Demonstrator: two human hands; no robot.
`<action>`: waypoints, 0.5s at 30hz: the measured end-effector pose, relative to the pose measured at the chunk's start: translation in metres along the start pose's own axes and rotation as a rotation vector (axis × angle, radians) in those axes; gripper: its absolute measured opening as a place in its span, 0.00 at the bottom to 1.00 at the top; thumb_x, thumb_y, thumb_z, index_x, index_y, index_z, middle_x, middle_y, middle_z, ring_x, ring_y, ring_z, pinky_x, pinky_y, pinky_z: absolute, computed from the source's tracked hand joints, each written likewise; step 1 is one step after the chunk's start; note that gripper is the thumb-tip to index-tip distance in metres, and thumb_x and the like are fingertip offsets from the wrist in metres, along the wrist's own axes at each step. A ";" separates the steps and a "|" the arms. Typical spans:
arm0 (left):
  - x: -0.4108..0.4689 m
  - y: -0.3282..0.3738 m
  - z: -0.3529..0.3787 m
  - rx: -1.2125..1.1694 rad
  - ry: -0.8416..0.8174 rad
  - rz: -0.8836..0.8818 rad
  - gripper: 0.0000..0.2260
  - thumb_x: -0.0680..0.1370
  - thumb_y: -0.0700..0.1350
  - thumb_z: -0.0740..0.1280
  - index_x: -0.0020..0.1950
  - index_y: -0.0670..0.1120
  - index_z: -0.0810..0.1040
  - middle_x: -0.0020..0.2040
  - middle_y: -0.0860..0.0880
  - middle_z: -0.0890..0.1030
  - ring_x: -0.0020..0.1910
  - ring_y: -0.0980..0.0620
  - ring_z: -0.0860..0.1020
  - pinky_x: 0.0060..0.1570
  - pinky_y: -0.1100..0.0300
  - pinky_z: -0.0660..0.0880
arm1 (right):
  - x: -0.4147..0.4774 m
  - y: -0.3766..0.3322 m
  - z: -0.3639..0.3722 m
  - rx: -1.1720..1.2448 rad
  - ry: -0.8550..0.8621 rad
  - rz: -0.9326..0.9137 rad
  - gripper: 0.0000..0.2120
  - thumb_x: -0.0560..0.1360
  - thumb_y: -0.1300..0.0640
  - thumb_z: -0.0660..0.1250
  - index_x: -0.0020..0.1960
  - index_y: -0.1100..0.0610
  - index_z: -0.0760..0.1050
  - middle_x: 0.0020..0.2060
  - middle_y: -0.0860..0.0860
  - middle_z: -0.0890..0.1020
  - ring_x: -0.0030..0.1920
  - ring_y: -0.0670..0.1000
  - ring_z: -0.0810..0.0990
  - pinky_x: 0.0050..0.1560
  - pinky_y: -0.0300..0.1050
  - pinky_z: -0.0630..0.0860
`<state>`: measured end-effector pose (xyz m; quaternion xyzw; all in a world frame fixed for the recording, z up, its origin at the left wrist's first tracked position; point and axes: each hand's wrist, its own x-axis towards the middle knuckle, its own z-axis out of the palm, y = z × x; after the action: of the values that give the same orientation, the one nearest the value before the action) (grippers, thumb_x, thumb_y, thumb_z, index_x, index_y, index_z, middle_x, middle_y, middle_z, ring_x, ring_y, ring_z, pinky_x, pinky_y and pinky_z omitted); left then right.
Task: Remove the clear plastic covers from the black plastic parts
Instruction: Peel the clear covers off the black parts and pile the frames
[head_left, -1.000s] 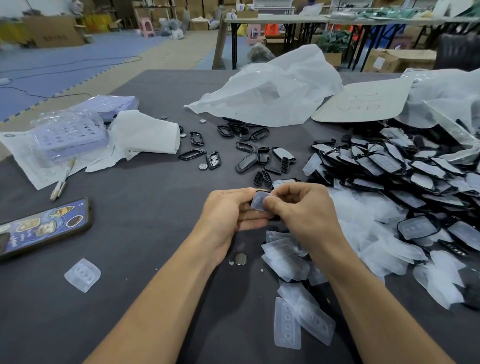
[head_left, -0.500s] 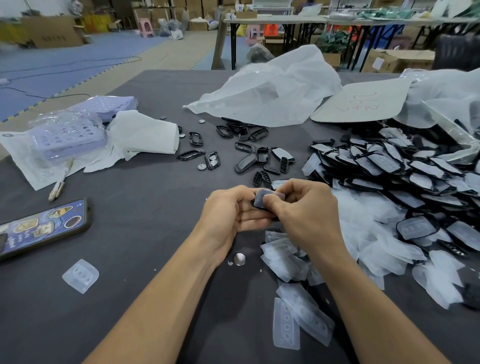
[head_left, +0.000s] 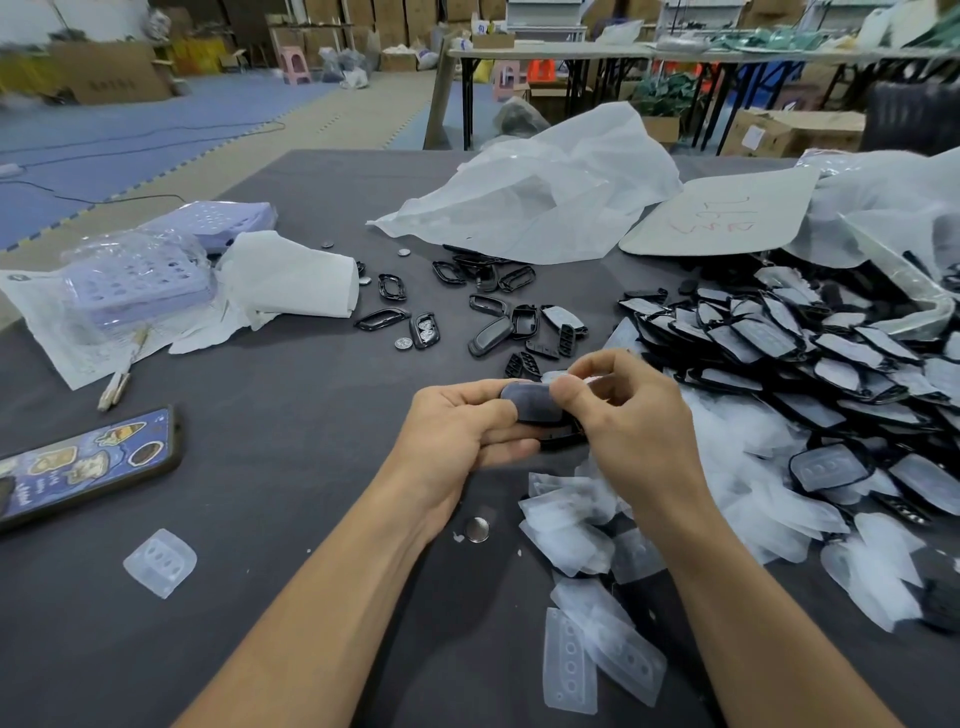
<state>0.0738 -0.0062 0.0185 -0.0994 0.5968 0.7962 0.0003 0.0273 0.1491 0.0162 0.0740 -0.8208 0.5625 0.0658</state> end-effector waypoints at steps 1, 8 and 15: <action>0.000 0.000 0.000 -0.008 -0.017 0.001 0.17 0.81 0.30 0.62 0.49 0.44 0.89 0.49 0.40 0.88 0.46 0.47 0.88 0.43 0.60 0.84 | 0.001 0.001 0.001 0.074 -0.037 0.021 0.04 0.75 0.50 0.74 0.42 0.46 0.82 0.34 0.43 0.84 0.33 0.41 0.80 0.38 0.38 0.74; 0.001 0.003 -0.009 -0.021 -0.079 -0.016 0.21 0.76 0.25 0.61 0.51 0.45 0.89 0.52 0.41 0.88 0.50 0.47 0.87 0.46 0.60 0.83 | 0.003 0.003 0.005 0.225 -0.063 0.052 0.07 0.76 0.58 0.74 0.40 0.49 0.86 0.30 0.48 0.84 0.28 0.42 0.77 0.33 0.40 0.73; 0.001 0.003 -0.011 0.067 -0.016 -0.020 0.14 0.80 0.33 0.66 0.50 0.46 0.89 0.50 0.42 0.88 0.50 0.48 0.88 0.45 0.59 0.84 | 0.002 0.004 0.007 0.195 -0.046 0.028 0.08 0.76 0.59 0.74 0.40 0.49 0.85 0.27 0.46 0.82 0.26 0.43 0.75 0.32 0.38 0.73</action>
<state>0.0741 -0.0173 0.0183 -0.0991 0.6222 0.7764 0.0164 0.0246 0.1437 0.0105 0.0816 -0.7645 0.6386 0.0317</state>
